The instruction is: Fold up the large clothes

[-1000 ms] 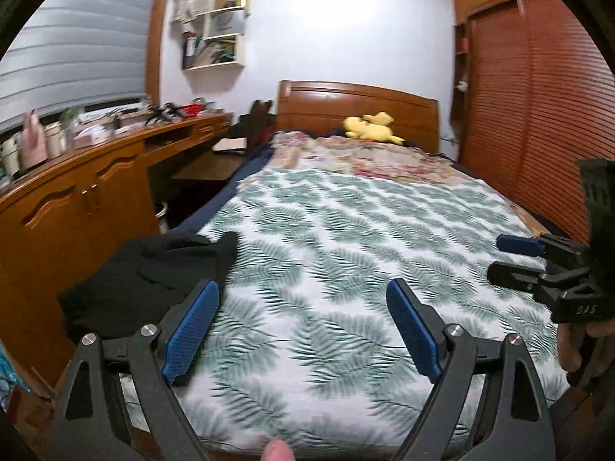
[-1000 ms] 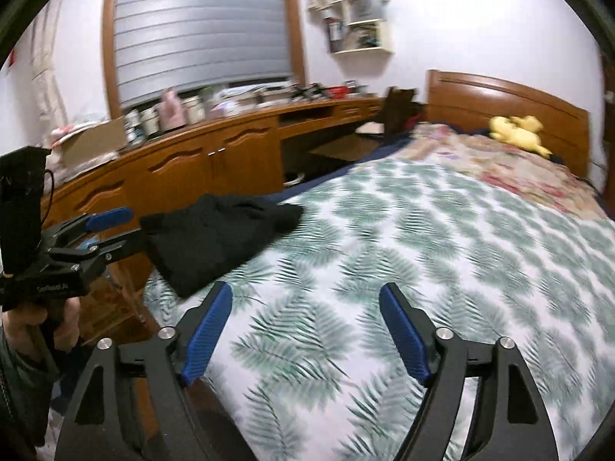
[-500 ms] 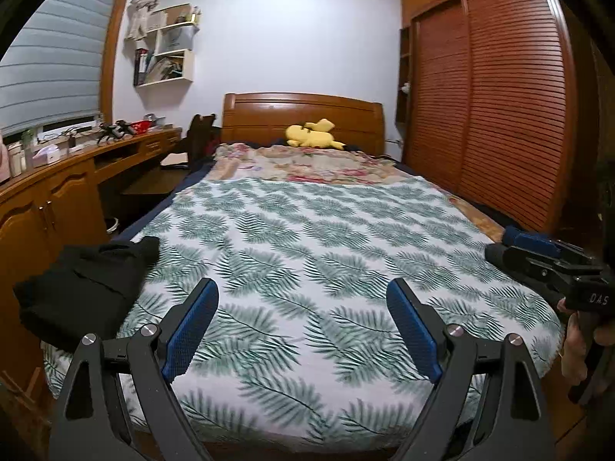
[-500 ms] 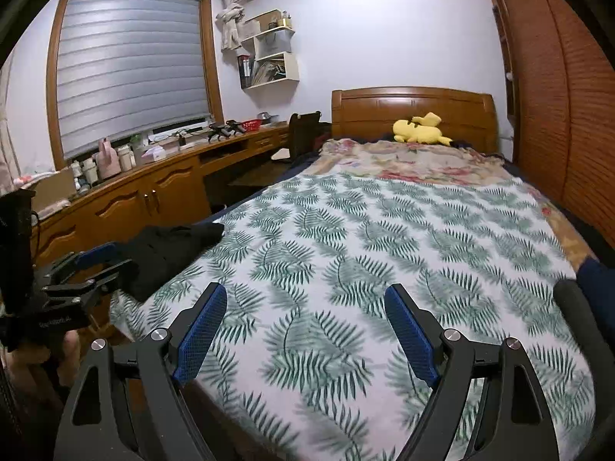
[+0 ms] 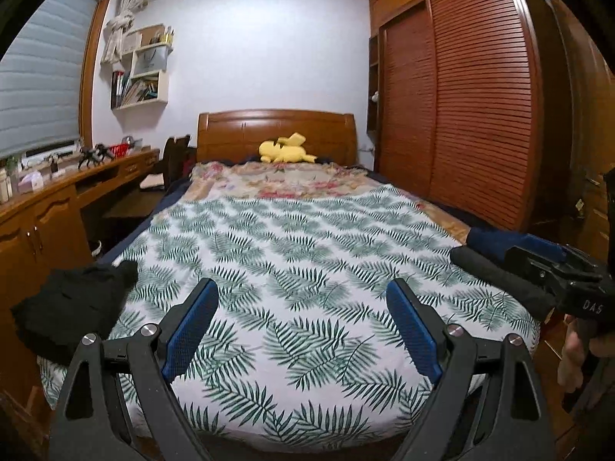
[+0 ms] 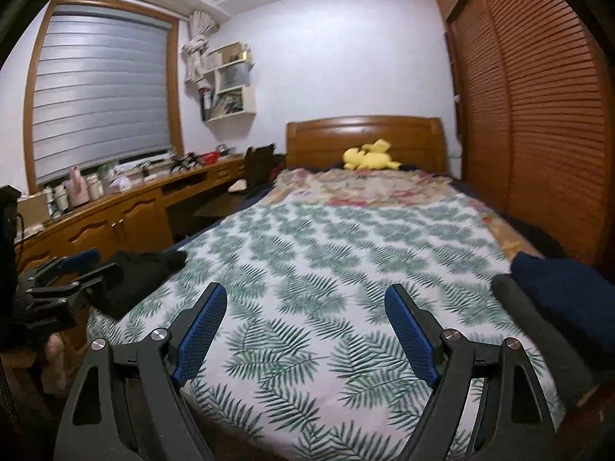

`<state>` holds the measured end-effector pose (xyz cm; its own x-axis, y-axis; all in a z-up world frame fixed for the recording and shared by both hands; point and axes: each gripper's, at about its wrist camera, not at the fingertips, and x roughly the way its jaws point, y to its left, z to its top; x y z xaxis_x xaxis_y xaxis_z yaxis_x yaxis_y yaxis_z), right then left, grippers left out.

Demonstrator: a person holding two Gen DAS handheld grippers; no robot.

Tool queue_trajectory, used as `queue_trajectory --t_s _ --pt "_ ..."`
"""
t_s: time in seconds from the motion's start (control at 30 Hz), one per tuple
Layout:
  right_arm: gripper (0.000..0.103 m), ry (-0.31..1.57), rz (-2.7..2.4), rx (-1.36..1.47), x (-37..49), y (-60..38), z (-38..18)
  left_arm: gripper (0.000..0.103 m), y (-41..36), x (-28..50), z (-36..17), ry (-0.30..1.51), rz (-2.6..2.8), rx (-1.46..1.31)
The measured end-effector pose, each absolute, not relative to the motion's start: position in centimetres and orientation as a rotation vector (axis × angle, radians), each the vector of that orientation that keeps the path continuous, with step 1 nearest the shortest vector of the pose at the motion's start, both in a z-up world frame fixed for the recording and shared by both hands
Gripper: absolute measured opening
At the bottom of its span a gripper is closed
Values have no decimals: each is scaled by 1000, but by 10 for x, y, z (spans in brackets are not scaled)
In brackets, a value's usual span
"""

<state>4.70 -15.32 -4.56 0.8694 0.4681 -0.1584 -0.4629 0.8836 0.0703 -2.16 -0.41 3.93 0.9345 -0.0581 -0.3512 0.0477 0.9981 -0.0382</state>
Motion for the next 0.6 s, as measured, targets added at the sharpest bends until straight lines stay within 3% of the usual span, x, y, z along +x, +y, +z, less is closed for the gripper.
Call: queue_trajectory --t_s 0.6 --pt "85 104 435 53 12 -148 -65 89 -10 -34 51 332 -55 -23"
